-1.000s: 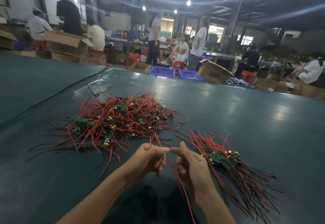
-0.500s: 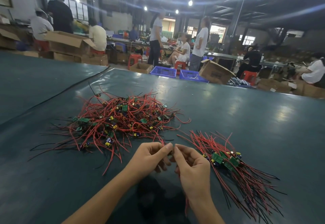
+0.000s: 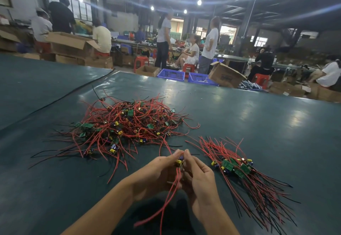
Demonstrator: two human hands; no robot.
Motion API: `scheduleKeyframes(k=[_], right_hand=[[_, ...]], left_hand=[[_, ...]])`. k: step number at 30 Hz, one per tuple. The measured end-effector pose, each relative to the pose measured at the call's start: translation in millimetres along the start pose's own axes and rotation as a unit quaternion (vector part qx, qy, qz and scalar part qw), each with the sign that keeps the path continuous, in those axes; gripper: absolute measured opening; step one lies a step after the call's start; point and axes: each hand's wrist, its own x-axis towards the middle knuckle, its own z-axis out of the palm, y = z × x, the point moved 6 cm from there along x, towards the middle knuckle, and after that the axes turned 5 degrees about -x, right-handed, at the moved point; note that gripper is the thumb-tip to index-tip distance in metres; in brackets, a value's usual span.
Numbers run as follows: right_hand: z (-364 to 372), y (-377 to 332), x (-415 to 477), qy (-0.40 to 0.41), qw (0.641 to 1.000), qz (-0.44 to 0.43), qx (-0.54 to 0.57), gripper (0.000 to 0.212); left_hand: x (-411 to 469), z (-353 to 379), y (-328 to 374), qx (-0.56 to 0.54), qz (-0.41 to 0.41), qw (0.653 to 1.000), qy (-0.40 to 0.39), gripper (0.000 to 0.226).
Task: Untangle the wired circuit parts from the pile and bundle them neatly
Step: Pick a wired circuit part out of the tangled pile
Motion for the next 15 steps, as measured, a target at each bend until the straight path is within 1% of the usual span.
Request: scheduleKeyframes(k=[2,3,5,6,8,9,11,13,15], right_hand=[[-2,-3,0,0.021,0.998,-0.011,0.05,0.019],[-5,-5,0,0.042,0.997,-0.022,0.064,0.019],[-11,-9,0,0.079,0.992,-0.053,0.086,0.016],[-13,-12,0,0.09,0.989,-0.068,0.095,0.015],[-17,-14,0,0.11,0.984,-0.086,0.11,0.016],[-19,-14,0,0.118,0.982,-0.089,0.116,0.017],[-21,-13,0,0.128,0.98,-0.095,0.12,0.019],[-22,-13,-1,0.137,0.98,-0.106,0.103,0.021],[-19,-15,-5,0.138,0.98,-0.126,0.073,0.023]], left_hand=[[-3,1,2,-0.063,0.016,0.998,0.016,0.049],[-4,1,5,-0.113,0.033,0.993,0.03,0.044],[-7,6,10,-0.203,0.067,0.975,0.056,0.025],[-8,9,11,-0.218,0.078,0.971,0.064,0.016],[-8,16,11,-0.188,0.096,0.974,0.078,0.011],[-8,18,9,-0.154,0.108,0.978,0.088,0.01],[-9,22,5,-0.046,0.142,0.983,0.111,0.006],[-10,24,4,0.045,0.18,0.974,0.13,0.01],[-12,25,9,0.076,0.223,0.96,0.152,0.014]])
